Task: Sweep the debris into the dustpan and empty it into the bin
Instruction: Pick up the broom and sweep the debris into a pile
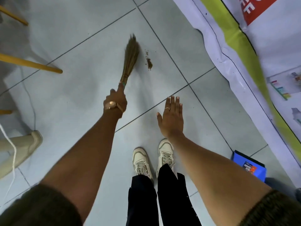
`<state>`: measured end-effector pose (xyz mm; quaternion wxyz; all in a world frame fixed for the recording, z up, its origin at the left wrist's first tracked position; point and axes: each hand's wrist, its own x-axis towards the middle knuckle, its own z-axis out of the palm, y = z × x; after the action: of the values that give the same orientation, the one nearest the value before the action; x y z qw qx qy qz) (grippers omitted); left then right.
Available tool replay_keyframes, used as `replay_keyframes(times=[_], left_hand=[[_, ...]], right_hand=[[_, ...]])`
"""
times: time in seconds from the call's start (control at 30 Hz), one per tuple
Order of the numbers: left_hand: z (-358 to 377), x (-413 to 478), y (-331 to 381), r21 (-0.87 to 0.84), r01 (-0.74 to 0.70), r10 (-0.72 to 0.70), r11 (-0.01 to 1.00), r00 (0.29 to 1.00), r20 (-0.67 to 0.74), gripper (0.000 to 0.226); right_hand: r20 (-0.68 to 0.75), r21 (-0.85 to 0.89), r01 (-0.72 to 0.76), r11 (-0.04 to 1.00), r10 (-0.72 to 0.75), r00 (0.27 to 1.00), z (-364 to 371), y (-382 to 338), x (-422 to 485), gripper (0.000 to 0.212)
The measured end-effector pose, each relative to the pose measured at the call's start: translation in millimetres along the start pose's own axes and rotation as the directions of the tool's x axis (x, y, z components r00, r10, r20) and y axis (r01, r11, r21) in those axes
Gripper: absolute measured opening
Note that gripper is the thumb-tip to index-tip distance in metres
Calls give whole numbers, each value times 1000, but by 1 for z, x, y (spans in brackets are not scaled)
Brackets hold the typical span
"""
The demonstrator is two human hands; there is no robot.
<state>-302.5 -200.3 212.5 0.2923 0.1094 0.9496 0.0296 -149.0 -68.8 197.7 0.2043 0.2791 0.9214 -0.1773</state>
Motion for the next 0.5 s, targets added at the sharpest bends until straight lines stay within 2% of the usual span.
replay_keyframes(times=[0.2, 0.5], left_hand=[[2, 45, 10, 80, -78, 76, 994, 997, 32, 58], [13, 4, -20, 140, -149, 147, 979, 989, 29, 55]], right_hand=[[62, -141, 91, 986, -83, 995, 3, 17, 10, 73], [49, -149, 36, 988, -29, 998, -17, 8, -2, 74]])
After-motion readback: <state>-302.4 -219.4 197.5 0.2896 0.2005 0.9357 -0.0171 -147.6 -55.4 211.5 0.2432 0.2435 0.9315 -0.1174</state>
